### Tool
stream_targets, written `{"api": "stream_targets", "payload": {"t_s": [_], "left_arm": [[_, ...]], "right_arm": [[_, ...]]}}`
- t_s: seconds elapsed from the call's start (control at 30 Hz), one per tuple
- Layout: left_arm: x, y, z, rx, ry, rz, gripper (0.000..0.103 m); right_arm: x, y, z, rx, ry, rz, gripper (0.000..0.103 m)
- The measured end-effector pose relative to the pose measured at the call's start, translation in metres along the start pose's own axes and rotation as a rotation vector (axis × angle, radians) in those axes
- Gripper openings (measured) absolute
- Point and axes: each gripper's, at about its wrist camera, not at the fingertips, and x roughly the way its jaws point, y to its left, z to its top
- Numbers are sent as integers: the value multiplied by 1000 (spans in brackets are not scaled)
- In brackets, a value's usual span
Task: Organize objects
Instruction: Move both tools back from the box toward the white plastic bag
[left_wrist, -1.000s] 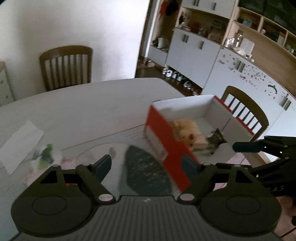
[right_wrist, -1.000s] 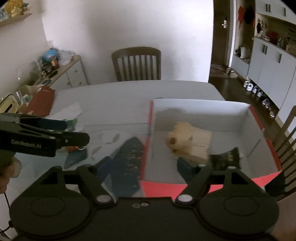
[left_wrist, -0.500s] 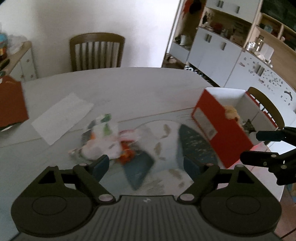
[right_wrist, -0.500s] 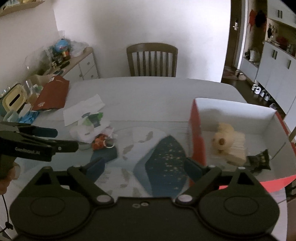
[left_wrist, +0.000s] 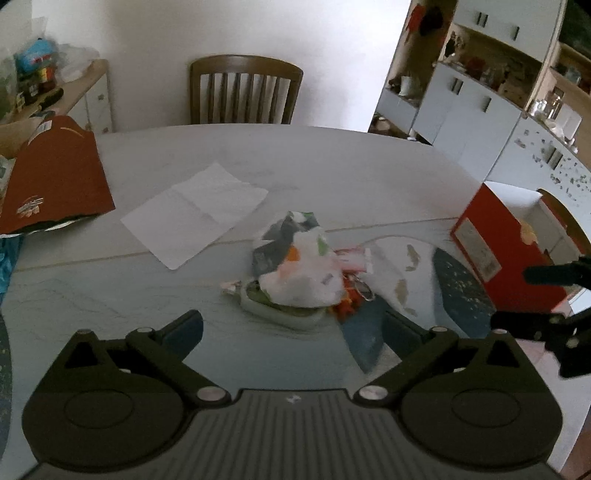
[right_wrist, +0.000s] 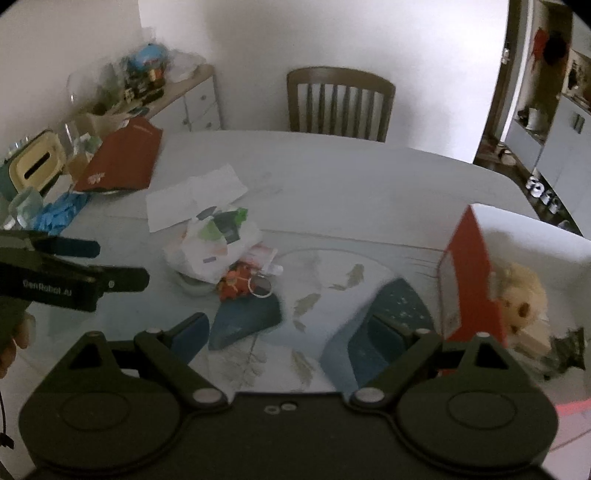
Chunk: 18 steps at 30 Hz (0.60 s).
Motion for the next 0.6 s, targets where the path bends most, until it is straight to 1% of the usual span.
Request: {"api": "stream_targets", "payload": {"t_s": [0.13,0.3,0.4,0.6], "left_arm": [[15,4,13,8,5,6,103],[40,5,32,12,33,4,103],[57,3,42,4,61,-5,103],[92,-6,54,24,111,-10,103]], "right_arm": [[20,7,7,-19,20,12,93],[46,11,14,-73,53,28,93],[62,9,18,-89,71,29,92],[86,3,22,-84,104,49,92]]}}
